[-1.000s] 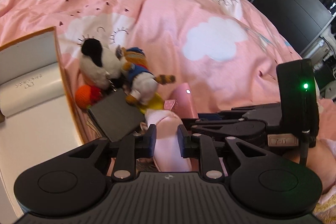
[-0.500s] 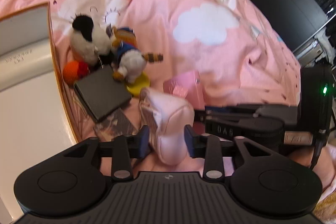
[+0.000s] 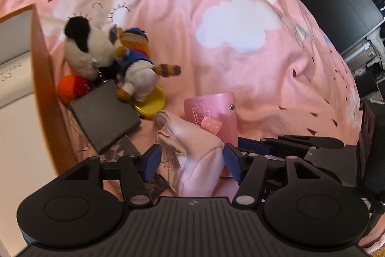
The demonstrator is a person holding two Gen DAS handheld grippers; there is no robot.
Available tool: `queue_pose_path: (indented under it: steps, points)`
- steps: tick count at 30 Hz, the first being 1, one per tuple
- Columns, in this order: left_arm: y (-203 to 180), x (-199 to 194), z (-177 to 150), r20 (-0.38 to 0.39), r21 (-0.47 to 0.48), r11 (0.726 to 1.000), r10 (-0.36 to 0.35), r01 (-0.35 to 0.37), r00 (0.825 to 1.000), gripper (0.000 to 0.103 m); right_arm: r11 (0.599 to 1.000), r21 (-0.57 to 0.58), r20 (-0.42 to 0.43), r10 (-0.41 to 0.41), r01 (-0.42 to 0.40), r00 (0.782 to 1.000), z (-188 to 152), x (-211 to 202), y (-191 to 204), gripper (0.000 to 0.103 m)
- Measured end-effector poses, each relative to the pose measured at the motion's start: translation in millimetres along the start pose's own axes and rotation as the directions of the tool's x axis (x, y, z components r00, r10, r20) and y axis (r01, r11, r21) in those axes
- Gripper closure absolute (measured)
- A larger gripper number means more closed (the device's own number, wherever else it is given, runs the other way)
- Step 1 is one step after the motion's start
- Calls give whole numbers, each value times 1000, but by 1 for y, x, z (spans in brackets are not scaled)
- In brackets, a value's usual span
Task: Organize objects
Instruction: 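Grasp the pink pouch with the left gripper while the right grasps the pink card holder, then lift the pink pouch and pink card holder off the bed with both grippers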
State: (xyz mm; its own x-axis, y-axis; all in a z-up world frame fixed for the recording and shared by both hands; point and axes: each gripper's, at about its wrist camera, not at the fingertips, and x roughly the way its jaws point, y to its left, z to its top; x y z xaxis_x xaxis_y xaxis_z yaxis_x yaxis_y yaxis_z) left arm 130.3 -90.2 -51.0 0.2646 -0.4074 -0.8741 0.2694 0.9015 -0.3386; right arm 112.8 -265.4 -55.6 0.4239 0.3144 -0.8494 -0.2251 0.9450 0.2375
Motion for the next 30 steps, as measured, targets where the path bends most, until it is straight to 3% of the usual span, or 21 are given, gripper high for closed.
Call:
queue_pose_path:
  steps: [8,15,21,25,30]
  points:
    - [0,6,15,-83,8,1000,-22,22,996,31,1000,0,-5,0,0,1000,-1,0,-1,82]
    - [-12,12,29,-101,64,998,12,-6,995,31,1000,7,-5,9,-9,1000,-1,0,-4,82]
    - [-3,10,22,-138,23,999,-40,44,990,37,1000,7,-6,18,-17,1000,-1,-1,-5,82]
    - [3,-10,24,-77,17,1000,10,-8,997,37,999,20,1,29,-29,1000,4,-5,-6,83]
    - [11,-15,37,-52,-34,999,14,-16,999,37,998,-19,-22,62,-62,998,16,-7,0,83]
